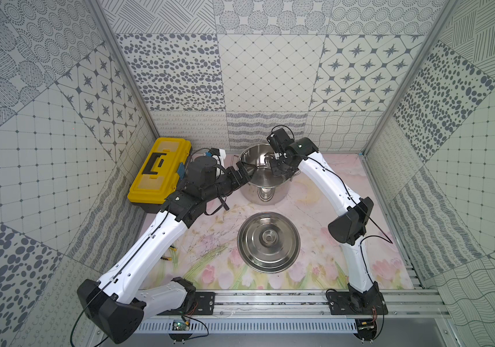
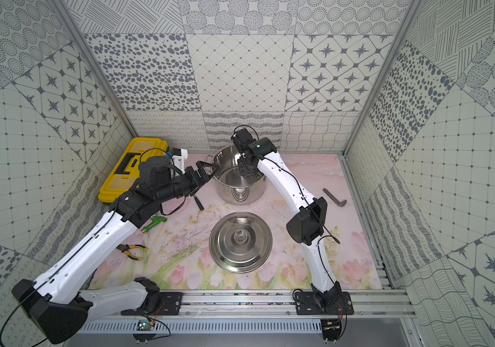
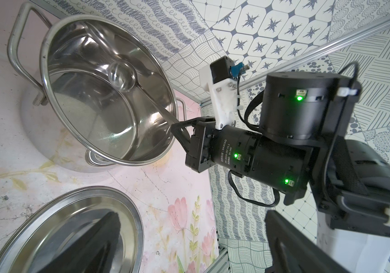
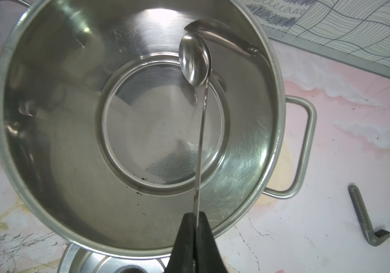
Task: Stir the soup with a spoon
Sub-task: Stir the soup in the pan with a stick.
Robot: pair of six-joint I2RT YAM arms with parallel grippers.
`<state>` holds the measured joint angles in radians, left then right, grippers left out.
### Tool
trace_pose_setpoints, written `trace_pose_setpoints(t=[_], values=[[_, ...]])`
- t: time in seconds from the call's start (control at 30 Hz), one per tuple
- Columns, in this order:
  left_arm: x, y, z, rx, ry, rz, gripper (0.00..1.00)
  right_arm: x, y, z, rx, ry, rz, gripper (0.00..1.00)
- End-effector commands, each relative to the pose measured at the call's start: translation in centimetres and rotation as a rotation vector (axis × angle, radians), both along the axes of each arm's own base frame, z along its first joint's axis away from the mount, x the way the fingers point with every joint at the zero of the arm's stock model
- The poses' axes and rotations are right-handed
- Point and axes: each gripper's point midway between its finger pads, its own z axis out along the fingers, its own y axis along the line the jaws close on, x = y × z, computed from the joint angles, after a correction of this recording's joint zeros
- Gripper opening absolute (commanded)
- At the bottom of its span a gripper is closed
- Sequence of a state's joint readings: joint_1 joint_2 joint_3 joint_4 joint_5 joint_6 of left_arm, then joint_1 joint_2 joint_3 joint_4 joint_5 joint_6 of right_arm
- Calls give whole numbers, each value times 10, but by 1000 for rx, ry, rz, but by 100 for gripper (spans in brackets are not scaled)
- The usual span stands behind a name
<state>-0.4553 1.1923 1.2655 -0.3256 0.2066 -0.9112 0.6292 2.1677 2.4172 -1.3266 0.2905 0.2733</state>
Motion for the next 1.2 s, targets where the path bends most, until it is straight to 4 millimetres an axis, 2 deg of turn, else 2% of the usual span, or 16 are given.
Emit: trace_pose_setpoints(t=[0.0,0.3,0.4,0.57,0.73,0.8,0.97,1.17], values=[[3,-1,7,5,-44,-14,99,-7,-12,23,-12,-54,8,0],[6,-4,6,-5,-37,-22,100,-44,-20,9,62,0,14,0],[7,-5,5,-7,-35,-23,99,-55,-12,3,106,22,19,0],[8,-6,6,-12,-32,-23,99,-63,21,-1,171,40,57,0],[8,-6,6,-16,-31,-23,99,-55,52,1,200,26,88,0],[8,-5,5,-15,-29,-21,99,-48,57,5,210,11,80,0],[7,-2,2,-14,-24,-5,99,-27,61,14,192,-28,64,0],[8,-1,2,-16,-29,4,99,-5,51,20,171,-55,36,0]])
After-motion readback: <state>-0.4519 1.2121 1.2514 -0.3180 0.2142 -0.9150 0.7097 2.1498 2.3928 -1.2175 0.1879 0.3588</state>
